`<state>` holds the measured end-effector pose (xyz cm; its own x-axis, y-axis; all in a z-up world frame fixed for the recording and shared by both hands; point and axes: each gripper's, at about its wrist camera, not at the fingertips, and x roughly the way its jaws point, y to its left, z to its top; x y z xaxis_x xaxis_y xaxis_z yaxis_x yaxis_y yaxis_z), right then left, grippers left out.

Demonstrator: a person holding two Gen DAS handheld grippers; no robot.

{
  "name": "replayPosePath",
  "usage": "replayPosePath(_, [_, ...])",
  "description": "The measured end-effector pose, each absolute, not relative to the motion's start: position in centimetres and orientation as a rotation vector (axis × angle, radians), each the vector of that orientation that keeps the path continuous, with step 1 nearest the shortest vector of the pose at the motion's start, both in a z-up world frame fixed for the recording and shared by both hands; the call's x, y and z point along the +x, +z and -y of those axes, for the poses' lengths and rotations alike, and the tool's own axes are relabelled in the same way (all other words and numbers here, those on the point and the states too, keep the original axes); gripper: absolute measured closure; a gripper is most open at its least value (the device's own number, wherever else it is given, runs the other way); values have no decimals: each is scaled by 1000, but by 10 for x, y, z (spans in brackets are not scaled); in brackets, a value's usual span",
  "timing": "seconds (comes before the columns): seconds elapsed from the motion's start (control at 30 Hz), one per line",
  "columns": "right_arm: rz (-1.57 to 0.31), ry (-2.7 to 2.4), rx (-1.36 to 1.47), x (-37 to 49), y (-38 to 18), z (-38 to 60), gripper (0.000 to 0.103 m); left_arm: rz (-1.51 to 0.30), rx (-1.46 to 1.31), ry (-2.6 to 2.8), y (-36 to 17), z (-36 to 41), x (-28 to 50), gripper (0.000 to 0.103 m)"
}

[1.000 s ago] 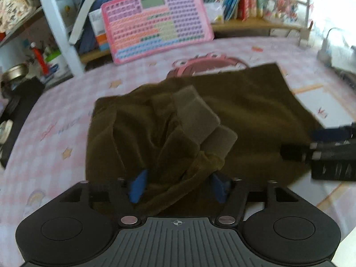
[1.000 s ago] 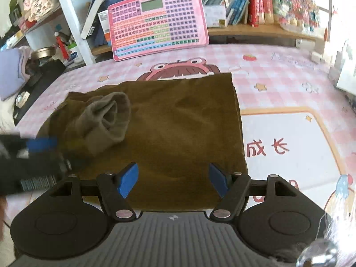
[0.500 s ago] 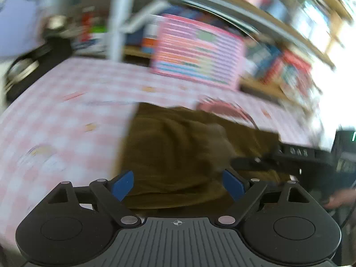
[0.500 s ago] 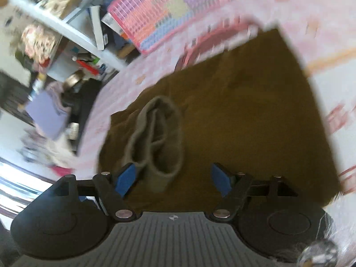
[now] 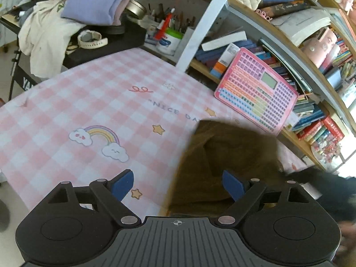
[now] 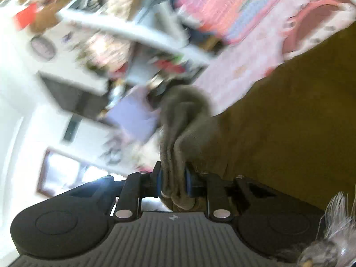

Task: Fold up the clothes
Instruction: 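Grasp the grey cuff with the right gripper and lift it, then lay the grey cuff onto the garment with the right gripper and release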

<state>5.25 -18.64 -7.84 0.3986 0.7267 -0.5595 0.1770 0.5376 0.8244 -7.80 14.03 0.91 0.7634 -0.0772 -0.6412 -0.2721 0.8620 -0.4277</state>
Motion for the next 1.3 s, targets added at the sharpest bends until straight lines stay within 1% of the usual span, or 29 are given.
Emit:
replayPosePath(0.03, [-1137,427,988,53,-80,186,84,-709,-524,104,8,-139,-78,14])
replayPosePath(0.07, [-1137,424,1000,53,-82,186,82,-715,-517,96,8,-138,-77,14])
replayPosePath(0.13, [-1135,420,1024,53,-85,185,74,-725,-503,84,7,-135,-76,14])
replayPosePath(0.17, [-1132,422,1026,52,-84,185,72,-729,-498,78,7,-134,-75,14])
replayPosePath(0.23, [-1124,438,992,51,-77,182,61,-735,-497,72,6,-131,-73,14])
replayPosePath(0.33, [-1132,448,964,47,-68,182,57,-730,-491,64,7,-128,-73,14])
replayPosePath(0.4, [-1131,471,957,43,-63,182,55,-729,-492,61,7,-125,-73,14])
replayPosePath(0.43, [-1131,479,953,41,-62,182,57,-730,-492,61,7,-123,-73,14])
replayPosePath(0.47, [-1127,479,945,41,-64,183,60,-731,-492,61,7,-122,-72,14])
replayPosePath(0.5, [-1122,476,937,41,-66,185,75,-732,-493,59,6,-120,-72,14])
replayPosePath(0.53, [-1117,473,929,41,-69,186,78,-734,-492,57,6,-117,-71,14])
replayPosePath(0.63, [-1127,466,935,42,-78,189,79,-739,-489,51,6,-111,-70,14])
replayPosePath(0.7, [-1135,461,940,43,-84,191,77,-739,-483,48,7,-106,-69,14])
replayPosePath(0.77, [-1135,470,919,43,-81,192,70,-734,-477,49,8,-101,-68,14])
replayPosePath(0.8, [-1131,473,898,42,-77,194,66,-731,-475,50,9,-98,-68,14])
replayPosePath(1.0, [-1039,499,710,24,-42,215,54,-721,-440,53,10,-74,-69,14])
replayPosePath(1.03, [-1014,498,656,18,-36,219,52,-723,-432,53,10,-69,-69,14])
replayPosePath(1.2, [-892,454,366,-19,-17,237,51,-737,-391,45,3,-39,-74,14])
replayPosePath(1.3, [-835,395,221,-41,-15,243,47,-736,-338,47,0,-19,-79,14])
